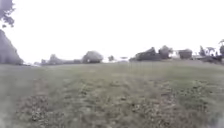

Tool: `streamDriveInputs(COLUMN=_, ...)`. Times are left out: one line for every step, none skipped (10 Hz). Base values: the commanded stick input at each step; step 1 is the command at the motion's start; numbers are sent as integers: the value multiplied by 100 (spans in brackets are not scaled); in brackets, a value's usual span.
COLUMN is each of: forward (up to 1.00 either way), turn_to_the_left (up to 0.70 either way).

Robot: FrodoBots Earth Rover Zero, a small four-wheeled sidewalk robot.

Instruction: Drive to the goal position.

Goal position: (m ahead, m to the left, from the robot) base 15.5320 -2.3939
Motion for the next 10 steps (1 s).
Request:
streamDriveInputs(forward=50, turn_to_the_left=-8)
streamDriveInputs(forward=50, turn_to_the_left=-5)
streamDriveInputs(forward=50, turn_to_the_left=-5)
streamDriveInputs(forward=50, turn_to_the_left=-5)
streamDriveInputs(forward=50, turn_to_the_left=-4)
streamDriveInputs(forward=50, turn_to_the_left=-6)
streamDriveInputs(forward=50, turn_to_the_left=-10)
streamDriveInputs(forward=50, turn_to_the_left=-14)
streamDriveInputs(forward=50, turn_to_the_left=-13)
streamDriveInputs(forward=50, turn_to_the_left=-10)
